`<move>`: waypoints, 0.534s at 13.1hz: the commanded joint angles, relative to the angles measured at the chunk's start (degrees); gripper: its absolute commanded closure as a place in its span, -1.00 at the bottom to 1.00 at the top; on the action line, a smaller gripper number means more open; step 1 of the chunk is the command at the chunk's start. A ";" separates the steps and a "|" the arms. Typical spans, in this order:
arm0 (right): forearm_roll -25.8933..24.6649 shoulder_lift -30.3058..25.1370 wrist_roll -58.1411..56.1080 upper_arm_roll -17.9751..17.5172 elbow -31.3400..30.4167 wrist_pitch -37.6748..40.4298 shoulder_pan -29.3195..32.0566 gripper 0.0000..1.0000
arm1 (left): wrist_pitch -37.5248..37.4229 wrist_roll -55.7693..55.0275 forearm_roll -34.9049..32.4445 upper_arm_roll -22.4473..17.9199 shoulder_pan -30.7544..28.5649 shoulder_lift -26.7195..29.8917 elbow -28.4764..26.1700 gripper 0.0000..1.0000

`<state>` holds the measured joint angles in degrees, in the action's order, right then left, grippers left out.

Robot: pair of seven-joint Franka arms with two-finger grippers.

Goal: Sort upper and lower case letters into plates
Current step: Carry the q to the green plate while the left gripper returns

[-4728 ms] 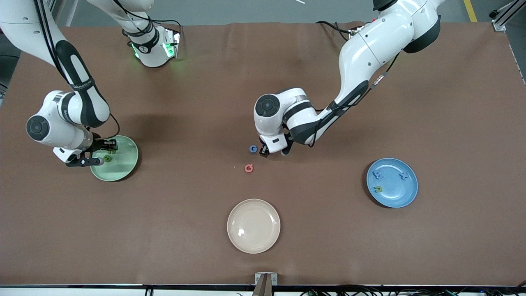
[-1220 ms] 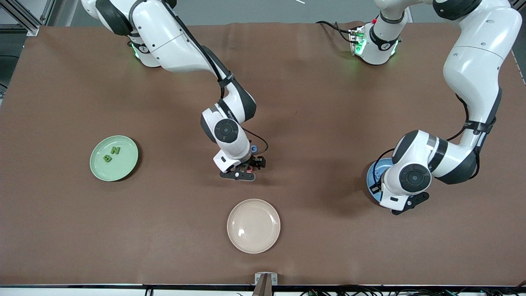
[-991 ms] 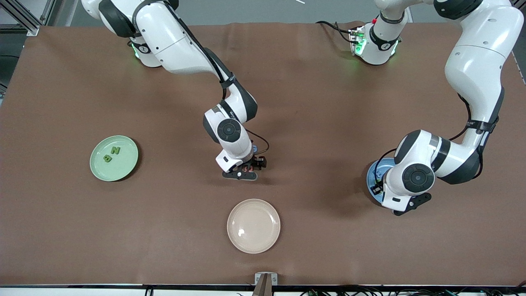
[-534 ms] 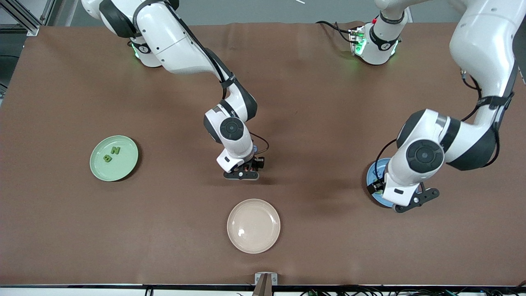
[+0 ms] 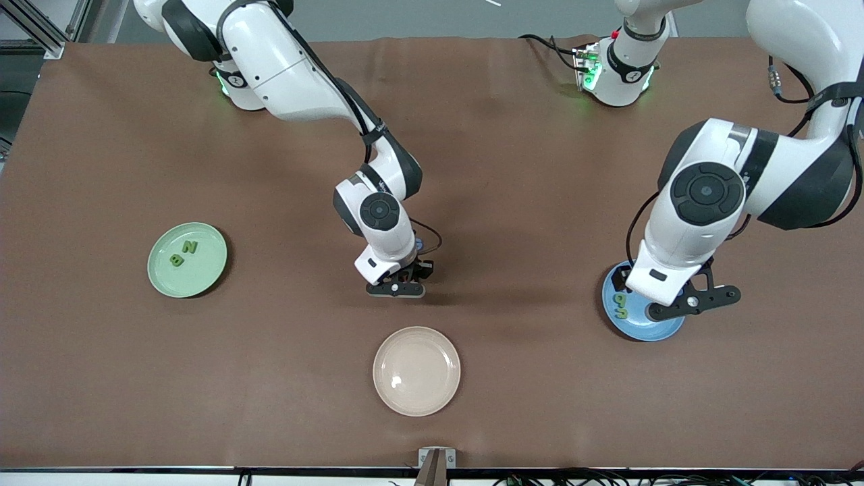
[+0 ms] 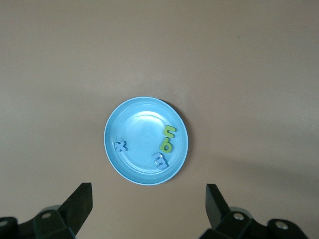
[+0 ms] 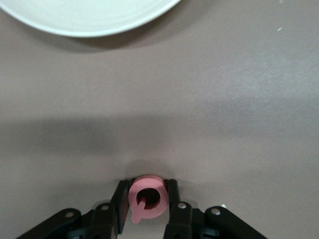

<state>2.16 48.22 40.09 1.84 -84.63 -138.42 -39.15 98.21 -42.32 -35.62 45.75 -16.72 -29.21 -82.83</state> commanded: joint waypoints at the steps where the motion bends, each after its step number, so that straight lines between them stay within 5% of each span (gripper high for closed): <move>1: -0.84 -4.87 0.25 -0.35 -0.63 9.79 1.44 0.61 | -1.01 1.89 6.49 -3.18 1.42 5.55 -1.28 -1.00; 3: -0.84 -10.31 -2.11 -0.35 -2.81 17.02 3.45 0.61 | -2.05 7.22 14.57 -12.39 6.59 10.99 -1.72 -1.00; 7: -0.84 -22.09 -21.06 -0.35 -15.63 18.10 13.28 0.68 | -5.66 22.16 23.30 -26.38 11.54 19.78 -3.82 -1.00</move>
<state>1.89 33.41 27.03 2.64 -90.26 -119.07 -31.38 93.21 -26.05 -15.24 24.20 -6.52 -14.83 -83.16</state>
